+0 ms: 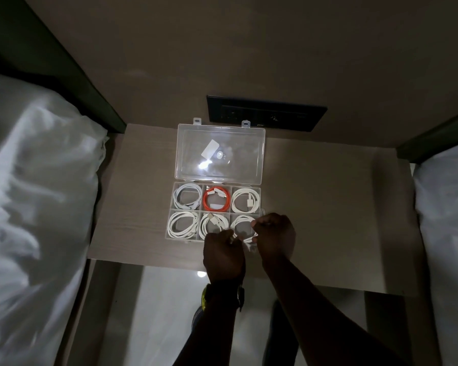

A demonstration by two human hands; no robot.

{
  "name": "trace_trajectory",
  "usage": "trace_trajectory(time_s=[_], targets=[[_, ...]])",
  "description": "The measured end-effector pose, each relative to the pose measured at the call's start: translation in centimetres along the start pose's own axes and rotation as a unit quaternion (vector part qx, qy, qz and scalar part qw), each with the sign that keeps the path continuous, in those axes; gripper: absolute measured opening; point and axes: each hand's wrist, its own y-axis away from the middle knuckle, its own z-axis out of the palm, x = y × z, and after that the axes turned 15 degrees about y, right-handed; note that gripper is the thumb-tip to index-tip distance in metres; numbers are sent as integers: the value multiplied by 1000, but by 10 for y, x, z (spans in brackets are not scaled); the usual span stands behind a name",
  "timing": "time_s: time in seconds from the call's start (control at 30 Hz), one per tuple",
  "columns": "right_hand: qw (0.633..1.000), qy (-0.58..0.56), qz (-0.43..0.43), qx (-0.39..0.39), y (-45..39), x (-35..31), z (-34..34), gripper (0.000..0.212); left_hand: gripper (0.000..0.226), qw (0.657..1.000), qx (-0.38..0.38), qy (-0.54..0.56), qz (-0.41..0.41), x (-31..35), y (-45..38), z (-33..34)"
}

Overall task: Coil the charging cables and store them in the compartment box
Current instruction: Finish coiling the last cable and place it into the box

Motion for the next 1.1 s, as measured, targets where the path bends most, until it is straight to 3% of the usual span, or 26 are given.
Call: trace_trajectory(time_s=[0.13,0.3,0.37,0.5,0.6,0.8,0.97,1.1], targets=[[994,80,-69,18,-2,-2,1,12,29,995,-54,-76,26,-2,-5,-4],[975,149,-164,0,-3,4,-3,12,35,985,-54,-132,100,-10,-11,-6],[945,218,-244,-7,0,9,-11,11,34,983,-53,-131,116,-13,-13,-6],[874,299,-379,-54,7,30,-36,38,41,984,-42,-121,124,-13,-15,-5],[842,334,-416,-87,8,39,-41,37,43,984,-41,-134,111,-11,-16,-5],[872,291,-392,-14,7,27,-23,6,45,972,-77,-163,149,-7,-26,-11],[898,267,-351,6,10,27,-14,6,28,962,-121,-159,185,-17,-27,-17],[897,266,-353,0,8,23,-13,7,22,963,-104,-166,184,-20,-25,-16]])
